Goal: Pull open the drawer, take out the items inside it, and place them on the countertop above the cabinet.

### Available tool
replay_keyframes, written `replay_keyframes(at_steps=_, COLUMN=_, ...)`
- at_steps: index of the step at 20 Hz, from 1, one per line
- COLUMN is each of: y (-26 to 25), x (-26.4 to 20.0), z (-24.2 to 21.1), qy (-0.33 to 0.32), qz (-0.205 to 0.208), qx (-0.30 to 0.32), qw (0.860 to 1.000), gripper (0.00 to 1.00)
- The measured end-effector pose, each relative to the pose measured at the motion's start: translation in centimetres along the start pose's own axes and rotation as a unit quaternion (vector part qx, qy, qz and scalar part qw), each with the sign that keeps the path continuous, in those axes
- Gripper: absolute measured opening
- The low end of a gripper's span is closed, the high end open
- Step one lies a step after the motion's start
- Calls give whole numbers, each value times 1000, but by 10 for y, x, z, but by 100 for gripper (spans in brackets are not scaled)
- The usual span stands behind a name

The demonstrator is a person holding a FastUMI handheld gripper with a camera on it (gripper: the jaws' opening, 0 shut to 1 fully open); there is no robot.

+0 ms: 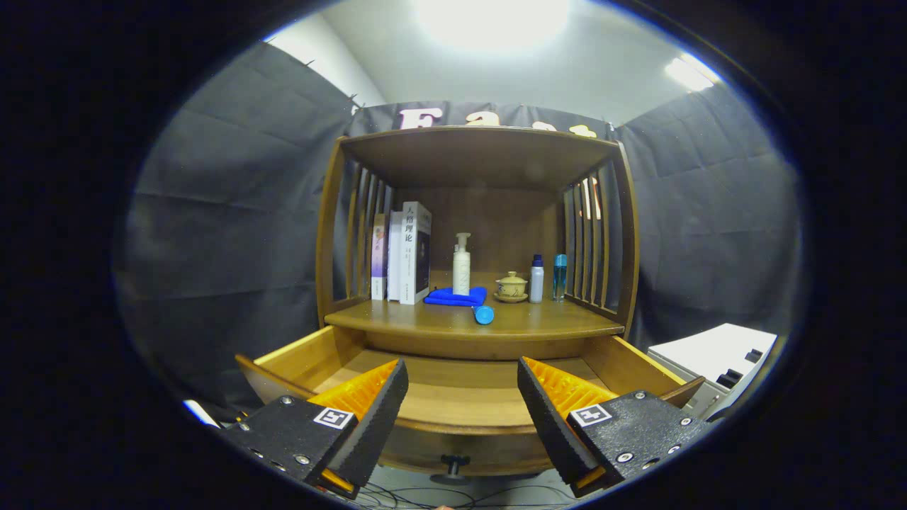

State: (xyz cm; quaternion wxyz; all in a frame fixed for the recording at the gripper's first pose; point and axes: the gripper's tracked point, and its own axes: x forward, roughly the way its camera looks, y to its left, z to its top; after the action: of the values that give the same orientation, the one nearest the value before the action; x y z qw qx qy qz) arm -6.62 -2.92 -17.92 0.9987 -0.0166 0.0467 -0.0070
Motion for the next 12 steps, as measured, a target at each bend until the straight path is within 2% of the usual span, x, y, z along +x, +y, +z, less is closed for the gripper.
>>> replay_keyframes(at_steps=7, y=2, x=-29, z=-46, qy=51, qz=-9, qx=-20, qw=998, gripper=95)
replay_keyframes(at_steps=12, y=10, x=-27, z=-72, qy=73, qz=-7, qx=-14, qw=997, gripper=95)
